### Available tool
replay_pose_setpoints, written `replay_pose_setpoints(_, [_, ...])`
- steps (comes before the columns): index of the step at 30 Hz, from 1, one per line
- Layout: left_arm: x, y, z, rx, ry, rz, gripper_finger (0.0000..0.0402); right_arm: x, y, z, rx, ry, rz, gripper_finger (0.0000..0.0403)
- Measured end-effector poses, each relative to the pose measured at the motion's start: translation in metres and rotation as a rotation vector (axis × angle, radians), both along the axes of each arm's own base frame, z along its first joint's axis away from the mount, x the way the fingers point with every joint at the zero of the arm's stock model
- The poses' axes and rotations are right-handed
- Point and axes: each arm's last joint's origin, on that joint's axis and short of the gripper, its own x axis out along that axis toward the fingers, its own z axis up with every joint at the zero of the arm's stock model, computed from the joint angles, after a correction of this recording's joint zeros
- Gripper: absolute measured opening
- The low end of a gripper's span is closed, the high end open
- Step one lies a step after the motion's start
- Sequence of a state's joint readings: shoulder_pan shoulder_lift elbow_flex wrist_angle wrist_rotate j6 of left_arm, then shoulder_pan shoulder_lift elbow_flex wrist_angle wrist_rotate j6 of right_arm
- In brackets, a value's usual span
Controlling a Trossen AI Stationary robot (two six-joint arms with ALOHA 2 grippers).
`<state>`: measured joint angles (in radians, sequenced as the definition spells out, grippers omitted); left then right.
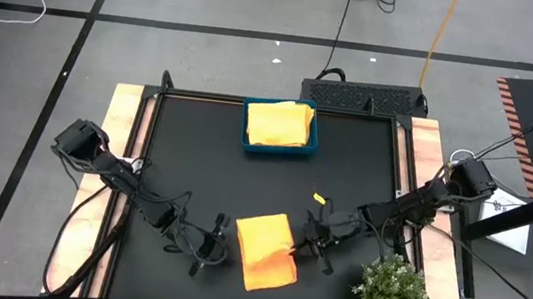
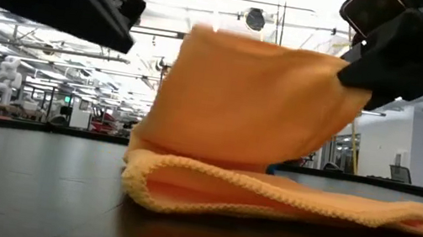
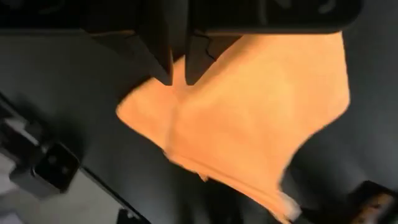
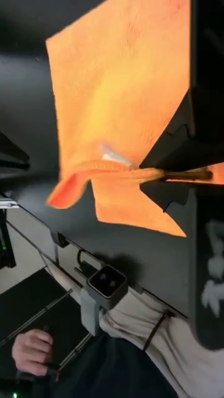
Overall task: Fold microfiber towels
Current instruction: Fold the folded orange microfiber towel
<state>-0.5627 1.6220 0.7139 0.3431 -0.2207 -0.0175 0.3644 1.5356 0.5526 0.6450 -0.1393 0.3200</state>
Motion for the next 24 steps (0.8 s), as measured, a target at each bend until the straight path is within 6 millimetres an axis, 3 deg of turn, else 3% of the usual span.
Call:
replay_pose_setpoints(6, [0.001, 0.001, 0.001, -0.015, -0.003, 0.035, 0.0084, -0.005, 0.012, 0.0, 0.015, 0.005, 0.095, 0.0052])
replay_pose_setpoints(13, [0.005, 0.01, 0.0, -0.002, -0.002, 0.101, 0.0093, -0.012, 0.024, 0.0, 0.062, 0.031, 0.186, 0.0093])
replay_pose_setpoints(20, [0.008, 0.023, -0.004, -0.034, 0.055, 0.203, 0.0093, -0.004, 0.003, -0.006, -0.06, 0.054, -0.075, 0.0115])
replay_pose_setpoints(24, [0.004, 0.014, -0.006, 0.04, 0.039, 0.132, 0.0093, -0.001, -0.007, -0.007, -0.07, 0.065, -0.118, 0.0116])
